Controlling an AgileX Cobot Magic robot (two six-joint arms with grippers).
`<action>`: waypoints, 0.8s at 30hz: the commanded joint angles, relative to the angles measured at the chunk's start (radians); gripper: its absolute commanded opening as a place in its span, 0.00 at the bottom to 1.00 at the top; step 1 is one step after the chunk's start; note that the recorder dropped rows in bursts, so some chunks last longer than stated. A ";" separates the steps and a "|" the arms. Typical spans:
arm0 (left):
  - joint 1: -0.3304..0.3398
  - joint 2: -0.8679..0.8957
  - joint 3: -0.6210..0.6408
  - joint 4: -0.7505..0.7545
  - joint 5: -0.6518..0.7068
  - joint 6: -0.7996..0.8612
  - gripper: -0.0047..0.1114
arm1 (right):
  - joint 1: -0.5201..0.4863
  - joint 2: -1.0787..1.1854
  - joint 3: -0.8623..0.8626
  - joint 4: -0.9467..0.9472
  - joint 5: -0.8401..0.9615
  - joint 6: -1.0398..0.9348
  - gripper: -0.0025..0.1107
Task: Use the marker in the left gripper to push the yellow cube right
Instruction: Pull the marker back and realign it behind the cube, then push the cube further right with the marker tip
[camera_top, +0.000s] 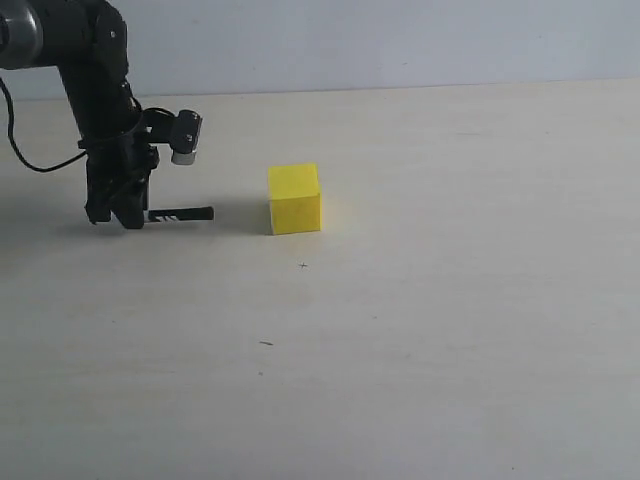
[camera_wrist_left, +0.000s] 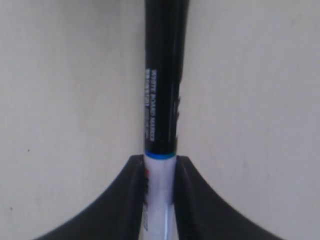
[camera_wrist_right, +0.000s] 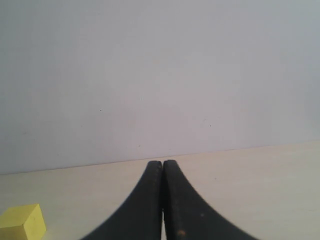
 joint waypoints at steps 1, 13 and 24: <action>-0.011 -0.005 0.018 -0.010 -0.025 0.022 0.04 | -0.003 -0.005 0.005 -0.003 -0.009 -0.008 0.02; -0.079 -0.007 -0.043 0.009 -0.035 -0.079 0.04 | -0.003 -0.005 0.005 -0.005 -0.009 -0.008 0.02; -0.205 -0.007 -0.114 -0.006 -0.052 -0.106 0.04 | -0.003 -0.005 0.005 -0.001 -0.009 -0.008 0.02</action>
